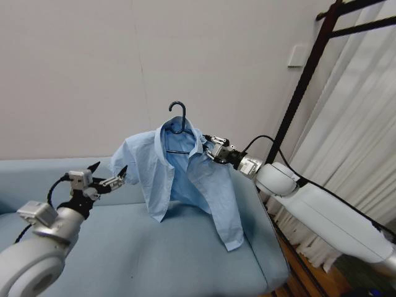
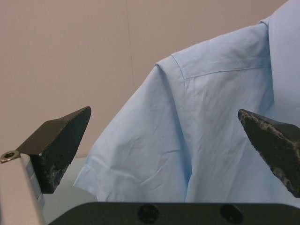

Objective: Pick up the clothes from the sofa and hang them on the clothes hanger.

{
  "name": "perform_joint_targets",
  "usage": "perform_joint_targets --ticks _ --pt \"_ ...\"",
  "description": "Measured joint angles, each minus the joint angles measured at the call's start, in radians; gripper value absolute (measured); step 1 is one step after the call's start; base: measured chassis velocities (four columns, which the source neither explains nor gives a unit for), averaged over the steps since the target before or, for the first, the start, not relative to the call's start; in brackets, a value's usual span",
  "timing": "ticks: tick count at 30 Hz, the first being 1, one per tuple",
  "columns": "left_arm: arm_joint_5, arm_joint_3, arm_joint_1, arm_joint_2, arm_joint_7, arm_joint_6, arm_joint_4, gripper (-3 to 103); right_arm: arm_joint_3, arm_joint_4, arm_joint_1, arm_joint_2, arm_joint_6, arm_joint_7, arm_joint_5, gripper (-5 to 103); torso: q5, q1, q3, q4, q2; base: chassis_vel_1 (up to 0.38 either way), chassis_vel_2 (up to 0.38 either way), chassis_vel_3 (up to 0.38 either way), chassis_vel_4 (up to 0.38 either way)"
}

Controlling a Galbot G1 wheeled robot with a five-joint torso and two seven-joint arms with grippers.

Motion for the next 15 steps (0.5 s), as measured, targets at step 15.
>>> perform_joint_targets --ticks 15 --pt "-0.105 0.168 -0.276 0.157 0.298 0.026 0.323 100 0.016 -0.003 -0.041 -0.011 0.017 0.038 0.143 25 -0.0002 0.000 0.000 0.0003 0.000 0.000 0.000 0.000 0.000"
